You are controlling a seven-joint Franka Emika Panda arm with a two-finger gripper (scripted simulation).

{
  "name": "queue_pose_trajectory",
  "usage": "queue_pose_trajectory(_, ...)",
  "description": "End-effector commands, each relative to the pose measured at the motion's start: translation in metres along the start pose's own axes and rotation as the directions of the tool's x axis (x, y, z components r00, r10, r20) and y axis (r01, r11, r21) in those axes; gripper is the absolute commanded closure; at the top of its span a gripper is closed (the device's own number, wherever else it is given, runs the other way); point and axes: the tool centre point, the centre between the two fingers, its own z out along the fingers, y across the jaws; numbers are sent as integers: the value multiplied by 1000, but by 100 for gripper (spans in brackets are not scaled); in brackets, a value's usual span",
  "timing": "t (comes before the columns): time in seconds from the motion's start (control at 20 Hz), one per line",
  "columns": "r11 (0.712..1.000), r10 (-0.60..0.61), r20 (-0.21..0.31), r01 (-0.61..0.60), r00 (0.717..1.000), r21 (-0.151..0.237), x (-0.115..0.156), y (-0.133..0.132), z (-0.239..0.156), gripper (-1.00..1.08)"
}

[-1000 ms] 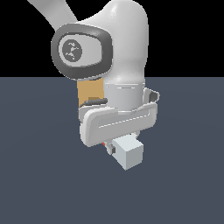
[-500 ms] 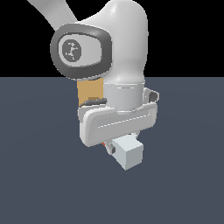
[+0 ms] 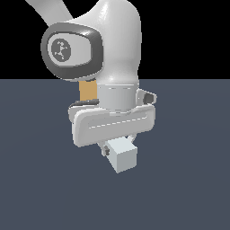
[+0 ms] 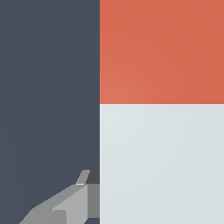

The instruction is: Insert the peg into the horizontal hole in a box.

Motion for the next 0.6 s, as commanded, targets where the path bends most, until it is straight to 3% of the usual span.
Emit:
queue_pose_trajectory(0.0, 999, 41, 2, -41, 999, -5, 4, -6, -5, 108)
queue_pose_trajectory(0.3, 985, 175, 2, -174, 985, -5, 23, -29, -13, 108)
queue_pose_trajectory(0.55, 953, 301, 1, -301, 953, -5, 43, -48, -21, 108)
